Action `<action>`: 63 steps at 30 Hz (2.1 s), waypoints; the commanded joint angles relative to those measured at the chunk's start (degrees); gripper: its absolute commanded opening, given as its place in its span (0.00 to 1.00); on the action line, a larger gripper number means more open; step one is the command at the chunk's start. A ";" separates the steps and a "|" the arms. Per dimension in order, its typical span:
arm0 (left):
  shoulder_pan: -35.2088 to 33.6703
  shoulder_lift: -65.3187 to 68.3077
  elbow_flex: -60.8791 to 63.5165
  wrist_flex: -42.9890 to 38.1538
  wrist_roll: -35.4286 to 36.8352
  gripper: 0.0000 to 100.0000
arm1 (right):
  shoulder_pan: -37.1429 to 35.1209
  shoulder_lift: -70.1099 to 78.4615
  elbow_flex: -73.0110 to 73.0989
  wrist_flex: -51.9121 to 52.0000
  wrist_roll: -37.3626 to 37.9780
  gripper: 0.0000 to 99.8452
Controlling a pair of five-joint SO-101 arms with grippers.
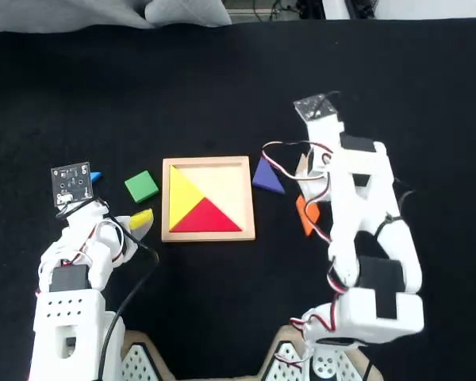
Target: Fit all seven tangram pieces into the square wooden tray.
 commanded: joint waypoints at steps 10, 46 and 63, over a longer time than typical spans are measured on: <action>0.57 -0.70 -0.31 -1.05 -0.35 0.35 | 3.52 6.81 -6.73 -1.05 0.70 0.01; 0.57 -0.70 -0.31 -1.05 -0.35 0.35 | 2.73 -1.01 -7.96 8.26 5.10 0.01; 0.57 -0.70 -0.31 -1.05 -0.35 0.35 | -10.99 -25.89 21.32 3.16 28.92 0.18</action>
